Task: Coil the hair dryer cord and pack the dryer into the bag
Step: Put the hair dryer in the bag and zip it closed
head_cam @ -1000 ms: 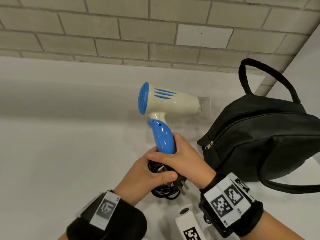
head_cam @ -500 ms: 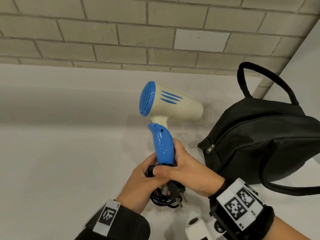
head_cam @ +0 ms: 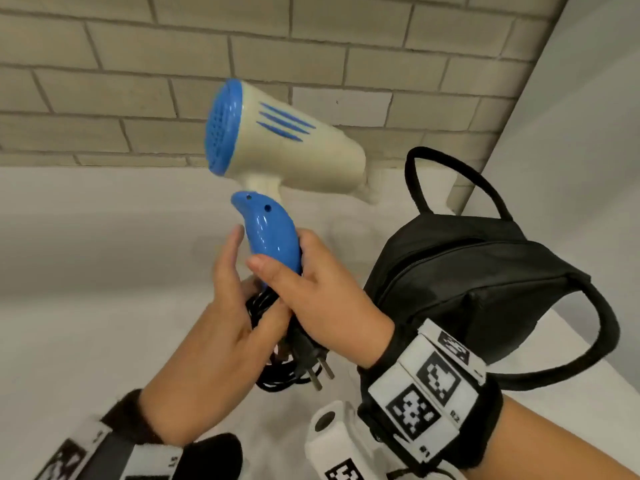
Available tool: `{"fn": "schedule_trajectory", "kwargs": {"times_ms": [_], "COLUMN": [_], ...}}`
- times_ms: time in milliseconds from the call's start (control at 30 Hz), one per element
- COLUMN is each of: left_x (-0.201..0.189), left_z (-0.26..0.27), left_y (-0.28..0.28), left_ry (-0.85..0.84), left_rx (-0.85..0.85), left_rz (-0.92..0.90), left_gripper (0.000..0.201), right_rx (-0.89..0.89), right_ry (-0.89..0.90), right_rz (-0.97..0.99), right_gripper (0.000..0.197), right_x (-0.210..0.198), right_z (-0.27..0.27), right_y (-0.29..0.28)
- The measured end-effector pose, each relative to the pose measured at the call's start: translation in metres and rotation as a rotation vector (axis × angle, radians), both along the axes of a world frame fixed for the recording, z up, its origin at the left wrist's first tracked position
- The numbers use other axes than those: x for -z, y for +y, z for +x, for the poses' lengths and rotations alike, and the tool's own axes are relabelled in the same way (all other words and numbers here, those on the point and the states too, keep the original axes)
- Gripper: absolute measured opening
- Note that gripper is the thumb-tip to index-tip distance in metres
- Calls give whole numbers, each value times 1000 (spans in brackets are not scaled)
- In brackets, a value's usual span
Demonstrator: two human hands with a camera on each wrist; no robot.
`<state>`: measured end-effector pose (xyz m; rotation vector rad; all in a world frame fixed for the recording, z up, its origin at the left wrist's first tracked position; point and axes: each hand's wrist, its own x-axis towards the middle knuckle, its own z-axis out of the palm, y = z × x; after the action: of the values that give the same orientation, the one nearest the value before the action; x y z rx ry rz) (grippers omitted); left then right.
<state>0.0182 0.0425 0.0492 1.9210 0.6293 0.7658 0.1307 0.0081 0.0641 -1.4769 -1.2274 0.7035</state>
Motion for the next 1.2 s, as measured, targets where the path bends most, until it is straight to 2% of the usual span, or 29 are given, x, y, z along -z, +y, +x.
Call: {"fn": "schedule_trajectory", "kwargs": {"times_ms": [67,133,167,233,300,333,367,433,533,600,667,733,800,933,1033,1100,1200], "left_x": [-31,-60,-70,-84,-85,-79,-70,-50,-24,-19,-18,-18,-17,-14,-15,-11,-5], "left_z": [9,20,26,39,48,52,56,70,101,121,137,149,159,160,143,129,109], "left_y": [3,3,3,4,3,0,-4,-14,-25,-28,-30,-30,-30,-27,-24,-23,-28], "left_ry": [86,95,52,-98,-237,-245,-204,-5,244,342,431,486,505,365,347,351,337], "left_rx": [-104,-149,-121,-30,39,76,122,224,352,349,309,255,199,215,305,295,213], "left_rz": [298,469,492,404,345,364,392,518,665,723,786,806,822,780,702,614,648], "left_gripper": [65,69,72,72,58,52,48,43,60,74,81,81,77,54,41,41,42], "right_rx": [54,73,67,47,103,153,205,300,351,317,258,156,59,-153,-324,-408,-466], "right_ry": [-39,-118,-146,-144,-187,-238,-301,-468,-620,-661,-691,-698,-751,-871,-977,-1002,-960], "right_rz": [108,175,180,179,196,204,204,154,46,5,-31,-56,-64,-96,-233,-353,-474], "right_gripper": [36,33,29,17,16,17,19,29,50,55,52,49,54,68,69,61,58], "right_x": [-29,-57,-70,-92,-111,-117,-121,-125,-121,-108,-91,-76,-70,-71,-66,-57,-35], "right_z": [10,24,32,54,82,100,119,159,203,218,225,224,223,220,217,216,217], "right_y": [2,-2,-6,-17,-30,-37,-43,-56,-68,-70,-68,-65,-60,-51,-49,-46,-43]}}
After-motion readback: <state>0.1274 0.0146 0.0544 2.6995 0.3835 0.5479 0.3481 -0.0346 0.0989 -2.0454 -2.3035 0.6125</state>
